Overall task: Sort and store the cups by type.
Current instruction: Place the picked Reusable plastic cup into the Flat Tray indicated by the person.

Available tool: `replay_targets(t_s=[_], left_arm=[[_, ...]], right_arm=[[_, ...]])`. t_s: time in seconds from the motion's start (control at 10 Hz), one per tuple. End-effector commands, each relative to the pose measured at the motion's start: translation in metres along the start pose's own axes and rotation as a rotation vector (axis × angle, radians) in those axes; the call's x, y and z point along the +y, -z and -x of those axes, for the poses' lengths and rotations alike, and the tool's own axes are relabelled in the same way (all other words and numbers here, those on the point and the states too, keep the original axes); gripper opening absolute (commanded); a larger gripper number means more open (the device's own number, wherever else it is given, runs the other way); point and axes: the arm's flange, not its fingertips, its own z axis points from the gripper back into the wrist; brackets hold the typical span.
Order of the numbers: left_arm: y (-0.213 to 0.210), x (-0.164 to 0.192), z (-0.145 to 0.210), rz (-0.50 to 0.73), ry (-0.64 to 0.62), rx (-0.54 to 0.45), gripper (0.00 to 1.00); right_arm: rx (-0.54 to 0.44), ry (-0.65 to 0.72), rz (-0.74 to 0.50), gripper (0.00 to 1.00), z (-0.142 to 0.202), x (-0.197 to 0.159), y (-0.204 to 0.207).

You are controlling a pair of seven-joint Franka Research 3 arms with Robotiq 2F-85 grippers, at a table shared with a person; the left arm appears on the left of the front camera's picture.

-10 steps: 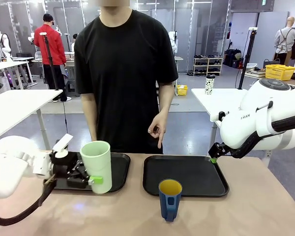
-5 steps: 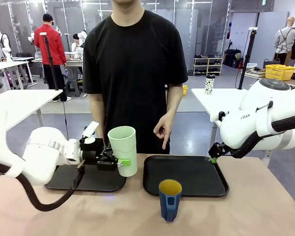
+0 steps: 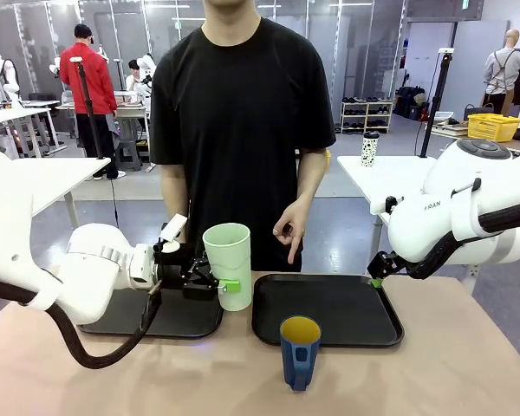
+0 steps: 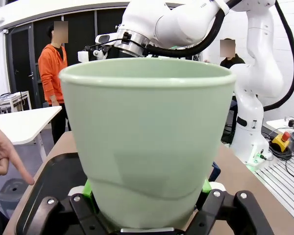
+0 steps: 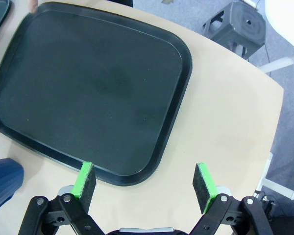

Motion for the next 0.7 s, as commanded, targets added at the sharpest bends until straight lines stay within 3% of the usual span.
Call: replay_targets(t_s=[0.0,0.6], left_arm=[[-0.001,-0.004,-0.004,-0.005,0.007,-0.003,0.84],[0.046,0.027,-0.006,-0.032,0.032,0.004,0.84]], right_arm=[[-0.004,0.002,-0.001,1.00,0.001,-0.001,0.000],[-0.004,0.002,-0.001,1.00,0.001,-0.001,0.000]])
